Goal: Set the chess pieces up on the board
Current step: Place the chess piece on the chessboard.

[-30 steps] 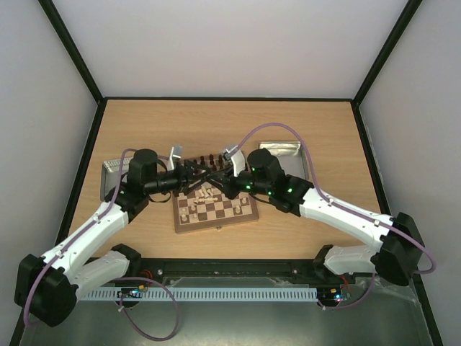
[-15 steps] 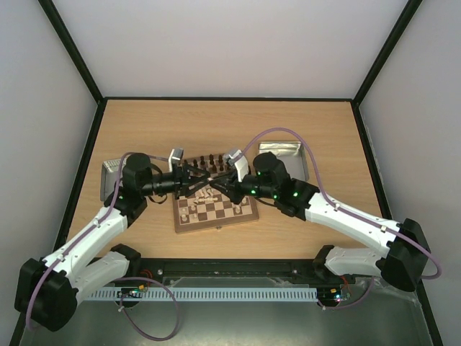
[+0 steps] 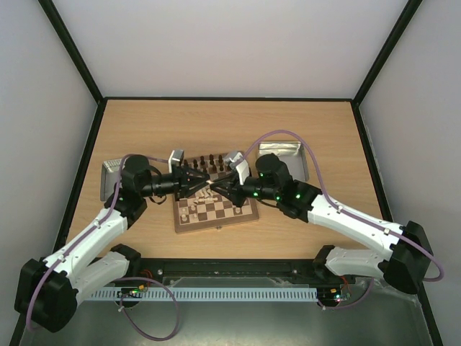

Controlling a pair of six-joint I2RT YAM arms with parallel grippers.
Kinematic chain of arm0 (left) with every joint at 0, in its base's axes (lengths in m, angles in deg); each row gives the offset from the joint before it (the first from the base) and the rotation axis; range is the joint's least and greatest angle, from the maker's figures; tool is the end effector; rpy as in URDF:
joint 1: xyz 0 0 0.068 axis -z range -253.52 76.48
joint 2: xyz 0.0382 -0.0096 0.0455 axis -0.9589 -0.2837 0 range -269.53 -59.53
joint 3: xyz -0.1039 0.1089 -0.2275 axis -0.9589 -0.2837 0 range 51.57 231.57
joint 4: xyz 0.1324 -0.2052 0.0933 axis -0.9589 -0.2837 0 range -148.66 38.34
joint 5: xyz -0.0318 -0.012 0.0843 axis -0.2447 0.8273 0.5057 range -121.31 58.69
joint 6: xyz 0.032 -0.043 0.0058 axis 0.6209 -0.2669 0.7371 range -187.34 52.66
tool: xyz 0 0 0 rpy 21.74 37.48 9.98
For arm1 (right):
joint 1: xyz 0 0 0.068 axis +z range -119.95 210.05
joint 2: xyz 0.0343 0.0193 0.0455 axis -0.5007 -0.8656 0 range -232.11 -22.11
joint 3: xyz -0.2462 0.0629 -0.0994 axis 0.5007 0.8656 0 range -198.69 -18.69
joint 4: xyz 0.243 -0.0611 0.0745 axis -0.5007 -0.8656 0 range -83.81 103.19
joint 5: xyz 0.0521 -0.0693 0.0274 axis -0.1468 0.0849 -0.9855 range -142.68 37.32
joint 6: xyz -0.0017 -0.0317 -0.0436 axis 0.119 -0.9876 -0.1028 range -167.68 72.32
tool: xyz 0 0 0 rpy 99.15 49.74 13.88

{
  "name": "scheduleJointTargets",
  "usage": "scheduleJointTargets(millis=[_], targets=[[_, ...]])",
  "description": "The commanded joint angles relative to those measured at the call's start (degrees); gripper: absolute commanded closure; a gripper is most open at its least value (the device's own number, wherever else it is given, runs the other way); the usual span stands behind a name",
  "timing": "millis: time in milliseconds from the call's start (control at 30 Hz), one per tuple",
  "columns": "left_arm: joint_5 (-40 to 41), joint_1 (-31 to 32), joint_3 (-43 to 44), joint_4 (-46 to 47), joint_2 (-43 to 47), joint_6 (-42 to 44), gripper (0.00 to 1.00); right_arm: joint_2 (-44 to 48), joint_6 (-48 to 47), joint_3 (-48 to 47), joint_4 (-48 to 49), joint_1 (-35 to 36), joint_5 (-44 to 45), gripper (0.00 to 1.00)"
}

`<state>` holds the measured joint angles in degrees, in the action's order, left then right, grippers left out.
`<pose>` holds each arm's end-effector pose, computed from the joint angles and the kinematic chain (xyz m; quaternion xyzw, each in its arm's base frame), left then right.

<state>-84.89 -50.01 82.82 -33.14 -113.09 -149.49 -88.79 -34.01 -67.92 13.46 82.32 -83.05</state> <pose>0.1789 -0.1091 0.2821 -0.0506 0.7191 -0.6849 0.1064 0.1493 0.2223 0.3088 -0.4034 0.6816 0.4887 0.3658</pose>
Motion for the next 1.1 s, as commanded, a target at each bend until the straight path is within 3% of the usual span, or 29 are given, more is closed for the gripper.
scheduleJointTargets(millis=[0, 333, 400, 467, 500, 600, 733, 833, 967, 1067], targets=[[-1.3, -0.6, -0.6, 1.8, 0.1, -0.6, 0.76, 1.8, -1.6, 1.0, 0.2, 0.3, -1.2, 0.9], [0.0, -0.7, -0.1, -1.8, -0.4, 2.9, 0.94, 1.0, -2.3, 0.1, -0.9, 0.3, -3.3, 0.89], [1.5, -0.7, 1.0, -4.9, -0.4, 5.4, 0.95, 1.0, -1.4, -0.1, -1.3, 0.3, -2.1, 0.81], [4.3, -0.6, 3.4, -10.9, -0.3, 11.8, 0.95, 1.1, 0.1, -0.5, -2.3, 0.3, 0.8, 0.65], [6.8, -0.6, 4.8, -15.4, -0.3, 15.2, 0.95, 1.3, 1.2, -0.9, -2.8, 0.3, 3.4, 0.58], [16.8, 0.5, 9.4, -27.1, -0.7, 25.7, 0.95, 1.4, 7.0, -1.1, -4.2, -0.2, 16.8, 0.5], [32.4, 5.2, 13.3, -36.2, -2.8, 33.3, 0.97, -0.7, 14.3, -2.0, -8.0, -3.3, 30.9, 0.5], [43.7, 12.1, 14.4, -36.4, -5.4, 35.6, 0.98, -3.0, 19.5, -3.5, -12.1, -5.6, 39.3, 0.49], [57.3, 24.8, 17.0, -35.9, -11.1, 38.0, 0.98, -6.4, 28.9, -5.7, -19.2, -10.7, 43.3, 0.48], [64.5, 32.2, 18.6, -34.1, -16.3, 40.0, 0.98, -6.7, 34.2, -2.9, -20.0, -16.6, 40.0, 0.48]])
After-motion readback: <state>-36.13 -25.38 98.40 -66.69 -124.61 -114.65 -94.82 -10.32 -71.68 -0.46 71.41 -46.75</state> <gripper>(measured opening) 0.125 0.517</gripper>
